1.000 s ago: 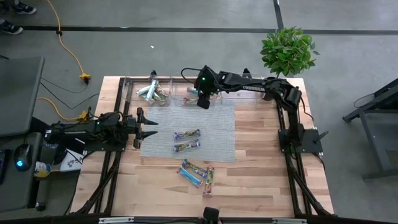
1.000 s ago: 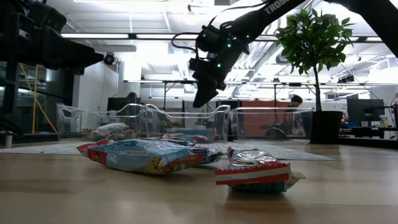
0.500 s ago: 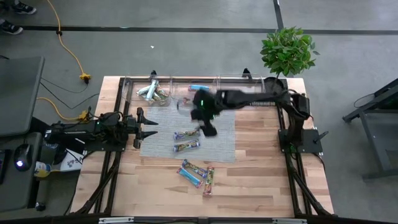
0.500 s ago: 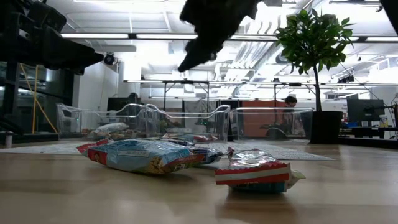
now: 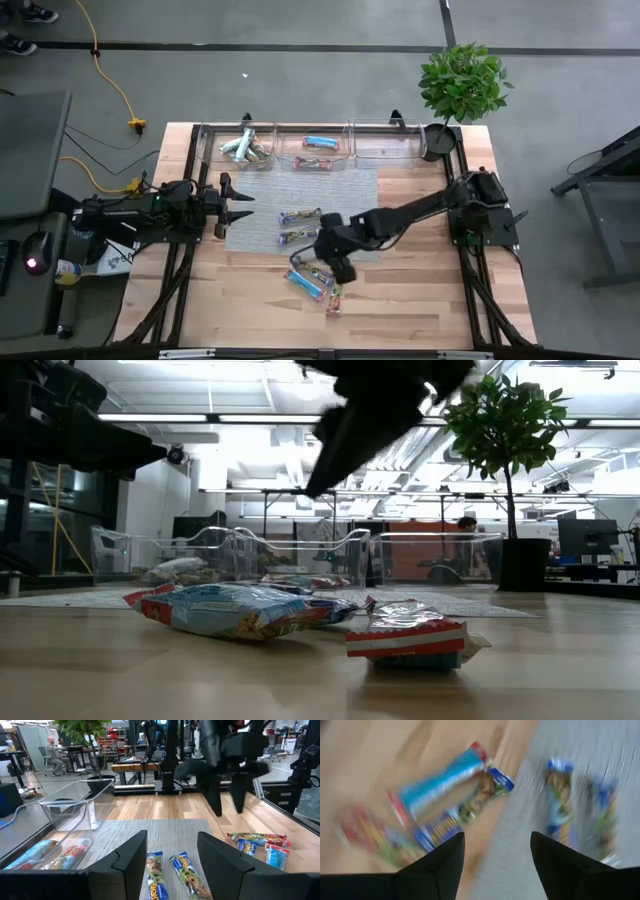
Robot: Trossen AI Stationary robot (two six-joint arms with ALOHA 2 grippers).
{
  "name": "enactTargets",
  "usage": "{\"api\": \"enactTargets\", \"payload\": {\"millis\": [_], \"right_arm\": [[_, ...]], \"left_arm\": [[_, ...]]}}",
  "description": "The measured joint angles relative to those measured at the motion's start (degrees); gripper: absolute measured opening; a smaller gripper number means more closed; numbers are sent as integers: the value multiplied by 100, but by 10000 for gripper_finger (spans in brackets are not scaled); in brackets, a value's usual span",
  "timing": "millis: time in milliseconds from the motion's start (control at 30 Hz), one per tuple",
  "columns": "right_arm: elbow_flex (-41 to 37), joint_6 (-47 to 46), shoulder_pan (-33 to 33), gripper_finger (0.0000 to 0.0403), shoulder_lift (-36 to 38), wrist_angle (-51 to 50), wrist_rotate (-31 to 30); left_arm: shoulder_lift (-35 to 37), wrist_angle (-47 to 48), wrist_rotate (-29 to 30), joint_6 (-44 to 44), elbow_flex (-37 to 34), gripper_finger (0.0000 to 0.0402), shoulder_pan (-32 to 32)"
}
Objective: Pick and place Granola Bars by type
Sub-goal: Put the red granola bar into the middle transparent bin
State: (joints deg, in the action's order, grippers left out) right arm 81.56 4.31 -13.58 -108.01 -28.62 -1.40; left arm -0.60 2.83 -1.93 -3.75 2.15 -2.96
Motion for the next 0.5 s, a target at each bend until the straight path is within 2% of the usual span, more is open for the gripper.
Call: {"api": "enactTargets", "payload": {"millis": [133, 267, 400, 500], "right_arm": [[-403, -3510, -83, 211, 0, 519, -256], [-555, -6082, -350, 210, 0, 713, -433], [-559, -7703, -710, 200, 0, 574, -427], [-559, -8584, -995, 187, 0, 285, -544]], "left_arm": [[0, 0, 0, 0, 0, 172, -1], [0, 0, 0, 0, 0, 172, -1], [-2, 0, 0, 0, 0, 172, 0], [-2, 0, 0, 0, 0, 172, -2]]}}
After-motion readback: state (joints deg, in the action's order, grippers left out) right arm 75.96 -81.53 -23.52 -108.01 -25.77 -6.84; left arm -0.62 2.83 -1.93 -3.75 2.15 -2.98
